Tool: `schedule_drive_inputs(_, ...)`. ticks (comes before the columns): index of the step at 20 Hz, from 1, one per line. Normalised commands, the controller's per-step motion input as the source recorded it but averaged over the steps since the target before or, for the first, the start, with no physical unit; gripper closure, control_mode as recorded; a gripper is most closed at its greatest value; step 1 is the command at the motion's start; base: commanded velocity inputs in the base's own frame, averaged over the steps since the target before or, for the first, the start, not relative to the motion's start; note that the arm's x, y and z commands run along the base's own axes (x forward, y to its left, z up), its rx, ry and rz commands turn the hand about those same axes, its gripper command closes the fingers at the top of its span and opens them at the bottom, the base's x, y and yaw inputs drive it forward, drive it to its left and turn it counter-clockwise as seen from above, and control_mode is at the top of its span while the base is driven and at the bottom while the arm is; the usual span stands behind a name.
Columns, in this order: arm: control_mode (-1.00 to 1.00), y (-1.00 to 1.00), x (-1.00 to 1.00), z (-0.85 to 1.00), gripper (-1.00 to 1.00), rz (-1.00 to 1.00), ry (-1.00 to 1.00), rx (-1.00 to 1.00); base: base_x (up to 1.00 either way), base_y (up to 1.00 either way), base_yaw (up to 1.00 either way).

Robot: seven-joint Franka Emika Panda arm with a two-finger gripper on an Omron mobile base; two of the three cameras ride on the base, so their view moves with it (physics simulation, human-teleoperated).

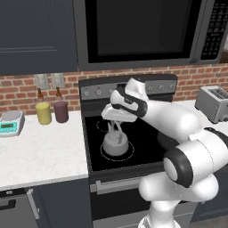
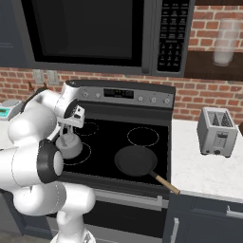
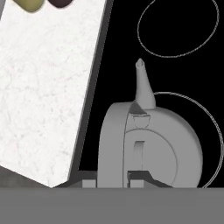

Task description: Pick the kettle from the counter and place it on a stove burner. Then turn the burner on.

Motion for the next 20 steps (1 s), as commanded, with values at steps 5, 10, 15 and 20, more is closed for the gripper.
schedule_drive_inputs(5, -1.00, 0.00, -0.17, -0.28, 1.00, 0.00, 0.00, 0.00, 0.00, 0.00, 0.00)
schedule_drive_inputs(10, -1.00, 0.00, 0.00, -0.29, 1.00, 0.00, 0.00, 0.00, 0.00, 0.00, 0.00)
schedule_drive_inputs(15, -1.00, 0.00, 0.25, -0.03, 1.00, 0.00, 0.00, -0.01, 0.00, 0.00, 0.00)
schedule_drive_inputs(20, -1.00, 0.00, 0.17, 0.03, 1.00, 0.00, 0.00, -0.01, 0.00, 0.00, 0.00)
